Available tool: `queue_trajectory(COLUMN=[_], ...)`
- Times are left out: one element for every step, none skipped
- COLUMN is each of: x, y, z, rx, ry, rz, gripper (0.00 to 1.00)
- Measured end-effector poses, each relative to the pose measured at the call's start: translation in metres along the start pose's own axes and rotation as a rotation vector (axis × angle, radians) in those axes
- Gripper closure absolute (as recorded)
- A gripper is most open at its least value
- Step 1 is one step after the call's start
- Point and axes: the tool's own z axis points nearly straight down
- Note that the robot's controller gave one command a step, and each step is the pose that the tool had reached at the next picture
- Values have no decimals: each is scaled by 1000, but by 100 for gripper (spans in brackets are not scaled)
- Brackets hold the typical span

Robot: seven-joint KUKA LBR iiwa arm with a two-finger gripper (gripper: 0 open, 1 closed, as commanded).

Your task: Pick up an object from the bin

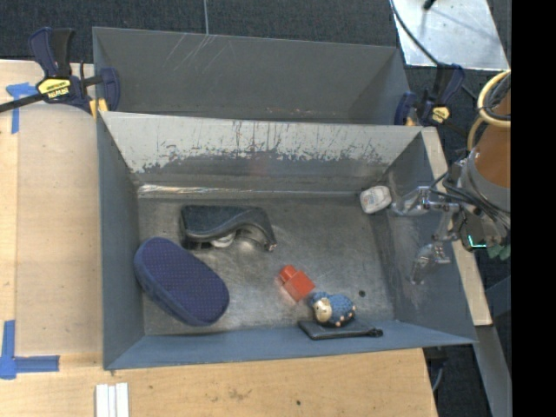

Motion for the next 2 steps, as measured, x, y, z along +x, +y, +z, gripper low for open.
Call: queue_trajectory(x=[12,-1], y=[84,105], z=[141,160], rx=[0,15], ry=[2,6], rz=[-151,-209], gripper=[0,0])
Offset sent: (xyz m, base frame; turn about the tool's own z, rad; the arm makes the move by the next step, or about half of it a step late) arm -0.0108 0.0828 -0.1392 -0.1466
